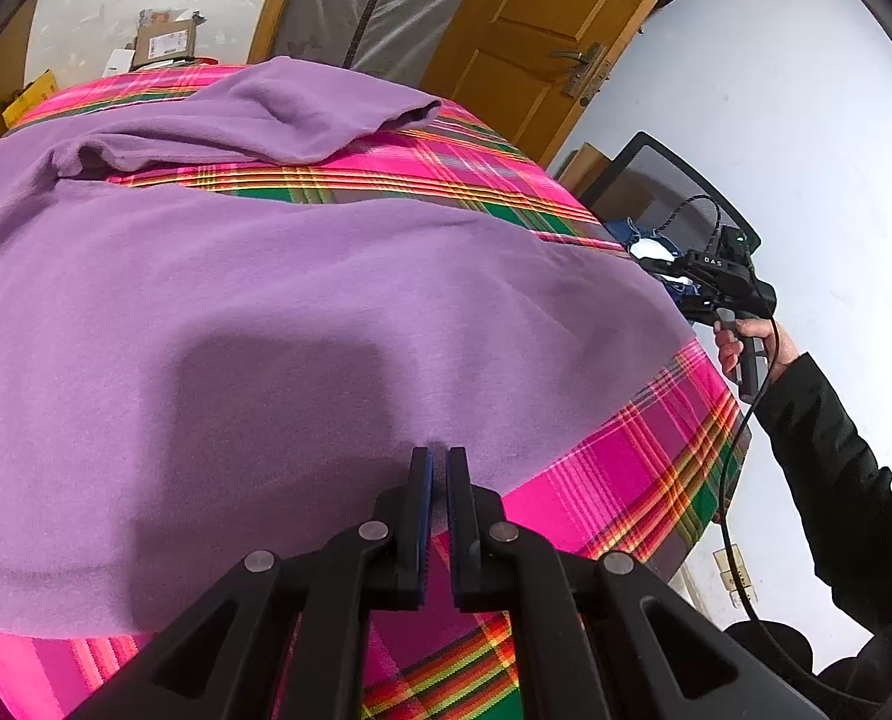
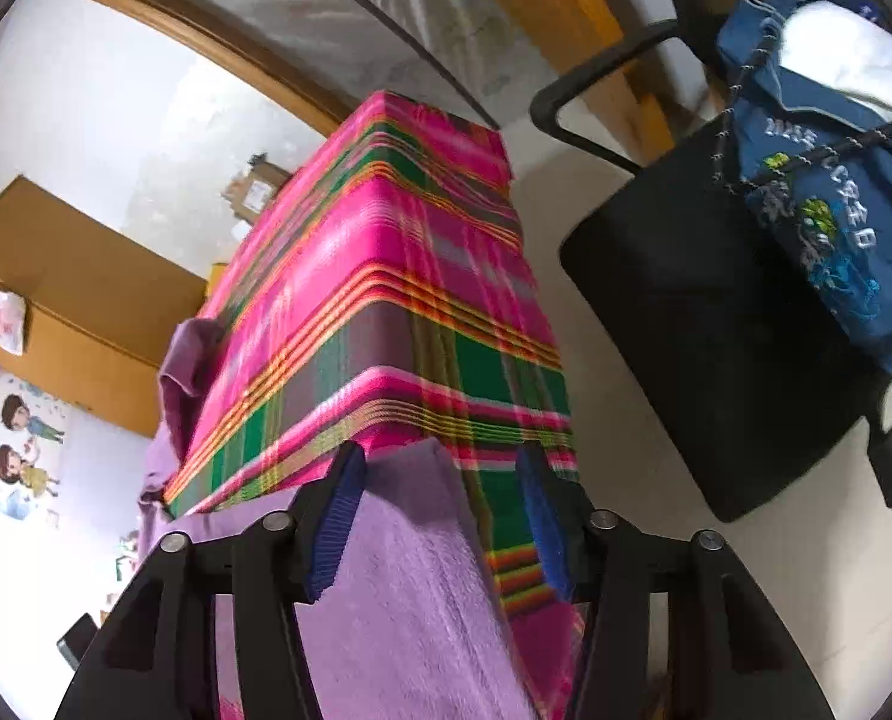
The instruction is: Fold clothes
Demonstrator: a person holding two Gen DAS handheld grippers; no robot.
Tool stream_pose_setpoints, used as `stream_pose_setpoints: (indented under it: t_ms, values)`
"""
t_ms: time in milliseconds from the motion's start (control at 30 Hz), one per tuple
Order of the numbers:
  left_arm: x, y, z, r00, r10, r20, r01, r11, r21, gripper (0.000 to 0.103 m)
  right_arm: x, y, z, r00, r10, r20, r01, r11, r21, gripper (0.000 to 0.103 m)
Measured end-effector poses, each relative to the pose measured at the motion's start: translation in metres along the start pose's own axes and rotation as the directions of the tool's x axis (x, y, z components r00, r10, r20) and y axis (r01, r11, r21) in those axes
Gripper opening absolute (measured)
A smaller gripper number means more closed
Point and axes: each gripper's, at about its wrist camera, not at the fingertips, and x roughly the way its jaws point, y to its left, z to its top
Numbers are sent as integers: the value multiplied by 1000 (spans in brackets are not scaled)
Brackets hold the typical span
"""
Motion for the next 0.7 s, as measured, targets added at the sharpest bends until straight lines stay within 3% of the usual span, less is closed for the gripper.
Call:
stream_pose_setpoints:
  t_ms: [33, 67, 267, 400, 467, 533, 700]
  values:
    - [0, 1, 0, 1000, 1, 0, -1, 1000, -3, 3, 0, 2, 0, 1000, 0, 4, 0, 1000, -13, 19]
    - [1, 1, 1, 1000, 0, 0, 0, 1000, -4, 3, 0, 4, 0, 1000, 1, 7, 0, 1000, -25, 12]
    - [6, 1, 6, 1000, -3, 0, 3, 1000, 2, 3, -8, 14, 8, 997, -29, 69, 34, 997, -66, 10]
    - [9, -2, 9, 1000, -8, -4, 8, 1000, 10, 3, 5, 8, 11, 995, -90, 29, 91, 996, -20, 18]
    - [9, -6, 10, 1000, -15, -4, 15, 1000, 19, 3, 0, 5, 9, 993, -103, 49, 103, 995, 11, 23]
    - [10, -12, 12, 1000, -23, -2, 23, 999, 36, 3, -13, 0, 4, 992, -96, 83, 92, 995, 42, 33]
    - [16, -26, 17, 999, -45, -8, 45, 996, 73, 3, -44, -22, -30, 992, -24, 122, 5, 987, 158, 46]
